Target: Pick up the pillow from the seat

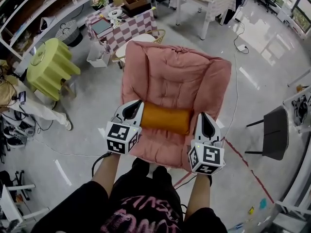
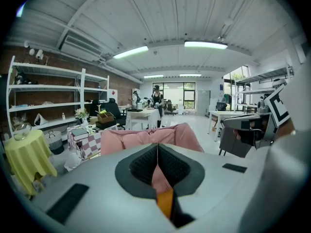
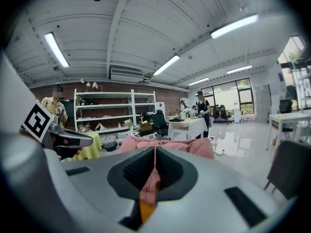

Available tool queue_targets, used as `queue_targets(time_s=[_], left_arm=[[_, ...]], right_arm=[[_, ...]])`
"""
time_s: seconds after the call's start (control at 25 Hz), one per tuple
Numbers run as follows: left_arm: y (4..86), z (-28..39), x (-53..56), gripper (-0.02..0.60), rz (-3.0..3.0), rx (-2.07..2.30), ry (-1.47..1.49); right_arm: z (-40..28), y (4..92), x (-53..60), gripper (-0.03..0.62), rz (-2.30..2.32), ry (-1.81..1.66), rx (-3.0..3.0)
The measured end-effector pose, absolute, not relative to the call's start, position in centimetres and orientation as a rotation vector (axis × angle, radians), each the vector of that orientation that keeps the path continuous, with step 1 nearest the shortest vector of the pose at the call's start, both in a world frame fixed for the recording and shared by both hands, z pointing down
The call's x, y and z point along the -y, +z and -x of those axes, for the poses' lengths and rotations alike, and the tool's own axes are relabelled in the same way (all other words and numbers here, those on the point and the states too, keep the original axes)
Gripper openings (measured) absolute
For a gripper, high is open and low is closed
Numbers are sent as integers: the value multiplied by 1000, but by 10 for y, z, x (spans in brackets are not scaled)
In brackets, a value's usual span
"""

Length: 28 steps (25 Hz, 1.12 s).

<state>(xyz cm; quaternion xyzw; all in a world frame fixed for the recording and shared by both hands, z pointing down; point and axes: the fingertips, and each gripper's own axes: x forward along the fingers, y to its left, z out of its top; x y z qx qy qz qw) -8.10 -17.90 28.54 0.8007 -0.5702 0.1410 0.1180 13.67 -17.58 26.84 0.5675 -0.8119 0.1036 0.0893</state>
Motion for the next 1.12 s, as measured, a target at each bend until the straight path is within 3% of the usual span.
queue_targets(time_s=[1.12], left_arm=[[395, 100, 220, 11, -2197, 1522, 477]], right_arm=[[-116, 371, 212, 21, -1597, 491, 2255]])
